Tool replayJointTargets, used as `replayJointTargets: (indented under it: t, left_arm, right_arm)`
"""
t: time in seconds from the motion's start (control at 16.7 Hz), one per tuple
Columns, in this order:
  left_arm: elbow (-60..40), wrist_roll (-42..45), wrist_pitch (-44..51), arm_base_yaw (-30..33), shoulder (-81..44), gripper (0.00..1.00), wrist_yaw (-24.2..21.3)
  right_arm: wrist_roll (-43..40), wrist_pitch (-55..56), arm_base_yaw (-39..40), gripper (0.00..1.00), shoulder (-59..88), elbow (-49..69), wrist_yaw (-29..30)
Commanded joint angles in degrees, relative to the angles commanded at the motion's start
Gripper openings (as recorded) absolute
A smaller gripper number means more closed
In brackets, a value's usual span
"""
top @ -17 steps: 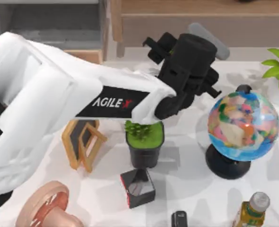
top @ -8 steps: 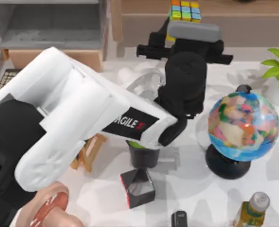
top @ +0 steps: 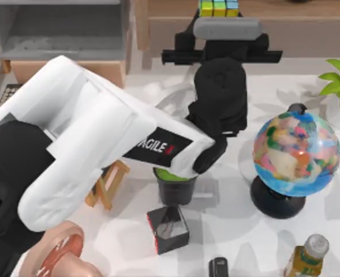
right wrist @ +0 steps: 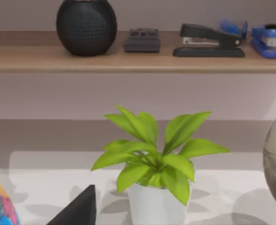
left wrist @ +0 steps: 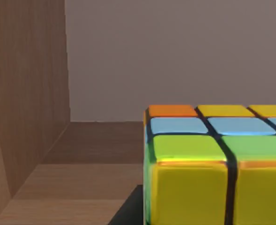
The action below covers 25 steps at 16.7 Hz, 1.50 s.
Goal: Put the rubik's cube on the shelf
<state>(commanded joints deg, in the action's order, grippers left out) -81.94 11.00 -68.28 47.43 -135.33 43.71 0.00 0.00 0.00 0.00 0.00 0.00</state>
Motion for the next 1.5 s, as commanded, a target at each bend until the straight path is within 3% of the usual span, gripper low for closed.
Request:
replayJointTargets:
  t: [0.24,0.48,0.9,1.26,1.5]
  left_arm:
    - [-1.51,-0.27,1.23,0.79,-0.13,0.00,-0.78]
    - [-9.26,-1.46,5.65,0.79,-2.26,0.00,-3.59]
    - [-26.33,-2.34,15.35,-5.56,-10.67,0.00,-7.36]
    - [-28.58,-2.61,17.70,-7.40,-12.68,0.00,-7.27]
    - [-28.58,-2.61,17.70,-7.40,-12.68,0.30,-7.27]
  right_arm:
    - [0.00,0.00,0.00,1.00,0.00,0.00,0.00]
    - [0.00,0.00,0.00,1.00,0.00,0.00,0.00]
    - [0.00,0.00,0.00,1.00,0.00,0.00,0.00]
    - [0.00,0.00,0.00,1.00,0.00,0.00,0.00]
    - [0.00,0.00,0.00,1.00,0.00,0.00,0.00]
